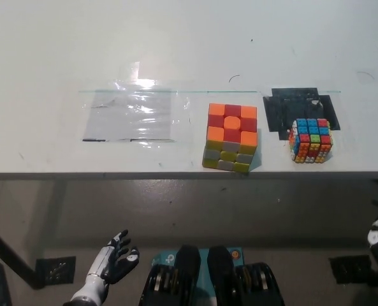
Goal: The robot uses its right hand to pick up the small cube kept on the middle on the desk and place it on the bigger cube kept next to it
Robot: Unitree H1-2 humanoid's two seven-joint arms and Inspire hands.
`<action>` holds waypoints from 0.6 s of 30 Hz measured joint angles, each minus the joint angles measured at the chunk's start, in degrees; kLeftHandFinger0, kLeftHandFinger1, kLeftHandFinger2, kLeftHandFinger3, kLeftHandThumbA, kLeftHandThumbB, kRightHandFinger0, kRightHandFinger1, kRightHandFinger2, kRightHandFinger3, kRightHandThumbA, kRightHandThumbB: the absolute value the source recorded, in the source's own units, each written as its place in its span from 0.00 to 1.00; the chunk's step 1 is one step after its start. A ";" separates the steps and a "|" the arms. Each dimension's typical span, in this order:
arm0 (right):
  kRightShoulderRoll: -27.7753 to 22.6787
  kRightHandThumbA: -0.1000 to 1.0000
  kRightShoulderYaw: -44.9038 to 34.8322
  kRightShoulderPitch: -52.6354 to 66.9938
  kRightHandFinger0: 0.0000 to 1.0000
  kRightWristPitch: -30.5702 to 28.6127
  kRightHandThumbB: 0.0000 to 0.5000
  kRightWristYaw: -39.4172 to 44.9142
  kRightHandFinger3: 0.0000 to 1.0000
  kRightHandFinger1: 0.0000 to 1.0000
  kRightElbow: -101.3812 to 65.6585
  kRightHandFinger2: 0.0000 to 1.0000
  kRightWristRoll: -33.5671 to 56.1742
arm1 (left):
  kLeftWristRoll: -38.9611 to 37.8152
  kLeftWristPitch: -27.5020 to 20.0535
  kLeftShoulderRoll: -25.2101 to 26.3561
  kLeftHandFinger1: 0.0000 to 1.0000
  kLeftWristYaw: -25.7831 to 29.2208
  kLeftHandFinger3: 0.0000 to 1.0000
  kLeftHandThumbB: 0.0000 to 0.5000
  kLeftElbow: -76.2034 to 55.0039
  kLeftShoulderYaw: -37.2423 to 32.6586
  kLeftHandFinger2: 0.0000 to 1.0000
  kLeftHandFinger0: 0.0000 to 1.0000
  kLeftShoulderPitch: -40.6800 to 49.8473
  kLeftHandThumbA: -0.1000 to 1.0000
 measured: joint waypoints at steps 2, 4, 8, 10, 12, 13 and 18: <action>-0.43 0.12 -0.07 -0.77 0.02 0.99 0.15 1.11 0.63 0.06 -3.13 0.18 0.07 | -0.01 0.00 0.00 1.00 0.00 1.00 0.58 -0.02 0.00 1.00 1.00 0.05 0.40; -1.66 0.08 -0.08 -2.45 0.03 2.33 0.16 2.62 0.64 0.07 -7.13 0.20 0.01 | -0.01 0.02 -0.01 1.00 -0.01 1.00 0.58 -0.16 0.00 1.00 1.00 0.17 0.41; -4.84 0.16 -0.04 -6.50 0.24 4.93 0.17 5.72 0.71 0.28 -11.78 0.41 0.05 | 0.01 0.03 0.01 1.00 0.00 1.00 0.58 -0.15 -0.06 1.00 1.00 0.30 0.39; -7.07 0.19 0.20 -9.04 0.30 6.69 0.23 8.09 0.75 0.36 -13.61 0.49 0.02 | 0.01 0.03 0.01 1.00 -0.01 1.00 0.58 -0.16 -0.06 1.00 1.00 0.29 0.38; -8.83 0.31 0.45 -10.98 0.45 7.97 0.44 9.90 0.91 0.62 -14.44 0.71 0.06 | 0.00 0.03 0.01 1.00 0.00 1.00 0.56 -0.15 -0.06 1.00 1.00 0.29 0.38; -9.49 0.35 0.63 -11.67 0.52 8.72 0.42 10.93 0.97 0.71 -14.63 0.78 0.04 | 0.02 0.03 0.02 1.00 0.00 1.00 0.56 -0.17 -0.07 1.00 1.00 0.30 0.38; -15.22 0.63 5.32 -16.24 1.00 11.78 0.75 16.76 1.00 1.00 -13.77 1.00 -1.79 | 0.03 0.03 0.03 1.00 -0.01 1.00 0.58 -0.15 -0.12 1.00 1.00 0.29 0.40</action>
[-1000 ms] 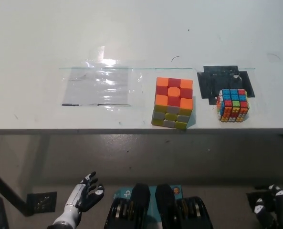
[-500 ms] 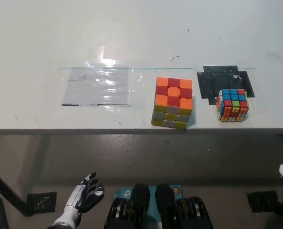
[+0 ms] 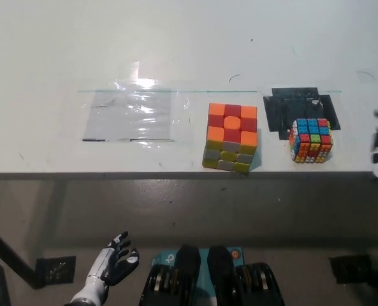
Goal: The robot uses its right hand to pick up the small cube kept on the middle on the desk and place it on the bigger cube kept next to it
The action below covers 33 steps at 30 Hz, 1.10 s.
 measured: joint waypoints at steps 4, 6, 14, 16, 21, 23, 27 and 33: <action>-2.82 0.72 2.84 -3.17 1.00 0.15 1.00 2.90 1.00 1.00 4.43 1.00 -1.35 | -0.01 0.00 0.00 1.00 -0.01 1.00 0.55 -0.01 -0.01 1.00 1.00 0.00 0.38; -3.16 0.77 4.01 -4.29 1.00 -0.17 1.00 3.53 1.00 1.00 7.17 1.00 -1.83 | -0.04 0.00 0.00 1.00 -0.04 1.00 0.57 -0.01 0.00 1.00 1.00 -0.01 0.38; -3.21 0.77 7.82 -8.41 1.00 -3.41 1.00 4.89 1.00 1.00 17.36 1.00 -3.06 | 0.10 0.12 0.07 1.00 -0.07 1.00 0.54 -0.20 -0.13 1.00 1.00 -0.01 0.40; -3.19 0.76 8.38 -9.29 1.00 -4.25 1.00 4.93 1.00 1.00 18.77 1.00 -3.45 | 0.17 0.12 0.10 1.00 -0.07 1.00 0.52 -0.20 -0.15 1.00 1.00 0.01 0.39; -3.07 0.78 9.51 -11.88 1.00 -6.46 1.00 4.93 1.00 1.00 23.49 1.00 -4.15 | 0.26 0.10 0.09 1.00 -0.08 1.00 0.53 -0.21 -0.16 1.00 1.00 -0.01 0.39; -2.97 0.78 9.94 -13.08 1.00 -7.21 1.00 4.93 1.00 1.00 25.04 1.00 -4.43 | 0.28 0.06 0.10 1.00 -0.08 1.00 0.53 -0.20 -0.17 1.00 1.00 0.00 0.40; -2.75 0.72 10.51 -15.01 1.00 -7.80 0.98 4.97 1.00 1.00 26.33 1.00 -4.83 | 0.41 0.05 0.11 1.00 -0.08 1.00 0.52 -0.20 -0.18 1.00 1.00 0.02 0.39; -1.71 0.69 11.46 -17.76 1.00 -8.99 0.96 5.00 1.00 1.00 30.33 1.00 -5.23 | 0.79 0.08 0.09 1.00 -0.09 1.00 0.52 -0.34 -0.22 1.00 1.00 0.13 0.38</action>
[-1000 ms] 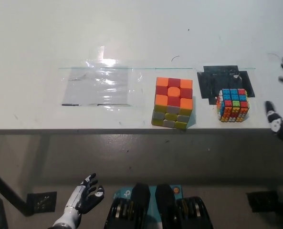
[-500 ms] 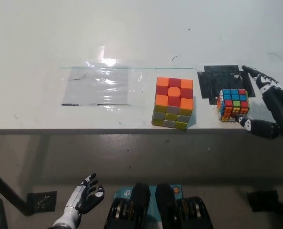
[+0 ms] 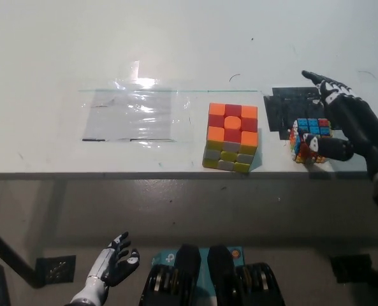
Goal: The robot uses its right hand to pick up the small cube kept on the middle on the desk and place it on the bigger cube kept next to it
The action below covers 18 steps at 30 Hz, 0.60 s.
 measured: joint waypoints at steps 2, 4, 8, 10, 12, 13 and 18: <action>0.33 0.68 0.36 -0.28 1.00 -0.69 0.97 -0.01 1.00 1.00 1.70 1.00 -0.32 | -0.02 0.03 0.00 1.00 -0.02 1.00 0.56 -0.09 0.02 1.00 1.00 0.01 0.39; 0.62 0.69 0.67 -0.31 1.00 -1.17 0.98 -0.04 1.00 1.00 3.34 1.00 -0.71 | -0.03 0.04 0.02 1.00 -0.02 1.00 0.55 -0.07 0.05 1.00 1.00 0.01 0.39; 1.41 0.67 1.25 -0.30 1.00 -2.00 0.96 -0.09 1.00 1.00 6.80 1.00 -1.40 | 0.00 0.02 -0.01 1.00 -0.02 1.00 0.50 -0.07 0.04 1.00 1.00 -0.01 0.37; 1.68 0.68 1.47 -0.27 1.00 -2.24 0.96 -0.09 1.00 1.00 8.26 1.00 -1.74 | 0.01 0.03 0.00 1.00 -0.03 1.00 0.51 -0.08 0.03 1.00 1.00 -0.01 0.39; 2.01 0.66 1.64 -0.27 1.00 -2.49 0.96 -0.09 1.00 1.00 9.56 1.00 -2.02 | 0.13 0.03 0.06 1.00 -0.03 1.00 0.50 -0.05 -0.03 1.00 1.00 -0.05 0.39; 2.11 0.63 1.72 -0.26 1.00 -2.61 0.95 -0.09 1.00 1.00 9.97 1.00 -2.14 | 0.14 0.02 0.06 1.00 -0.02 1.00 0.49 -0.05 -0.03 1.00 1.00 -0.08 0.38; 2.86 0.63 1.85 -0.16 1.00 -3.23 0.92 -0.56 1.00 1.00 12.84 1.00 -3.19 | 0.14 0.04 0.09 1.00 -0.10 1.00 0.52 -0.04 0.00 1.00 1.00 -0.19 0.38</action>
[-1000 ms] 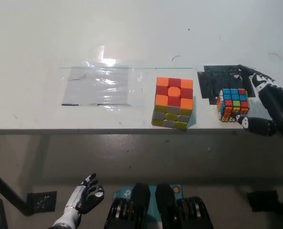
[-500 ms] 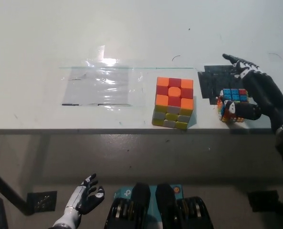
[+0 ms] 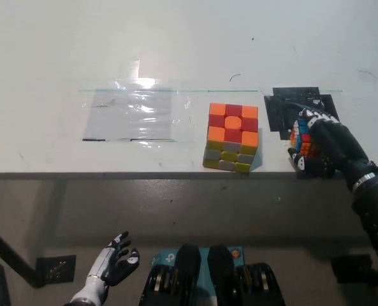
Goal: The robot uses its right hand to pick up the small cube kept on the middle on the desk and place it on the bigger cube kept next to it
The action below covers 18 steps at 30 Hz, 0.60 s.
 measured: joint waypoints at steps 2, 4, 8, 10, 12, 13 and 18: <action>0.00 0.61 -0.01 -0.02 1.00 -0.41 0.91 -0.47 1.00 1.00 1.12 1.00 -0.24 | 0.03 -0.02 0.00 1.00 -0.04 1.00 0.51 0.04 -0.02 1.00 1.00 -0.16 0.38; 0.05 0.59 -0.01 -0.04 1.00 -1.29 0.88 -1.01 1.00 1.00 2.32 1.00 -0.29 | 0.09 -0.02 0.01 1.00 -0.06 1.00 0.52 0.05 -0.02 1.00 1.00 -0.32 0.38; -0.08 0.55 0.13 -0.87 1.00 -3.05 0.85 -1.60 1.00 1.00 4.76 1.00 -0.63 | 0.13 -0.09 0.01 1.00 -0.17 1.00 0.53 0.20 0.00 1.00 1.00 -0.75 0.38; -0.18 0.50 0.26 -1.26 1.00 -3.69 0.79 -1.62 1.00 1.00 5.73 1.00 -0.88 | 0.13 -0.11 0.01 1.00 -0.19 1.00 0.53 0.23 0.00 1.00 1.00 -0.80 0.39; -0.30 0.47 0.45 -1.84 1.00 -4.26 0.75 -1.63 1.00 1.00 6.89 1.00 -1.02 | 0.14 -0.11 0.01 1.00 -0.19 1.00 0.56 0.37 0.00 1.00 1.00 -0.81 0.39; -0.43 0.49 0.63 -2.10 1.00 -4.53 0.74 -1.63 1.00 1.00 7.52 1.00 -1.12 | 0.12 -0.10 0.01 1.00 -0.21 1.00 0.58 0.39 0.01 1.00 1.00 -0.81 0.39; -1.57 0.39 3.55 -4.17 0.59 -4.68 0.61 -1.60 1.00 0.95 10.02 1.00 -3.01 | 0.00 -0.08 -0.03 1.00 -0.41 1.00 0.56 0.27 0.10 1.00 1.00 -0.80 0.39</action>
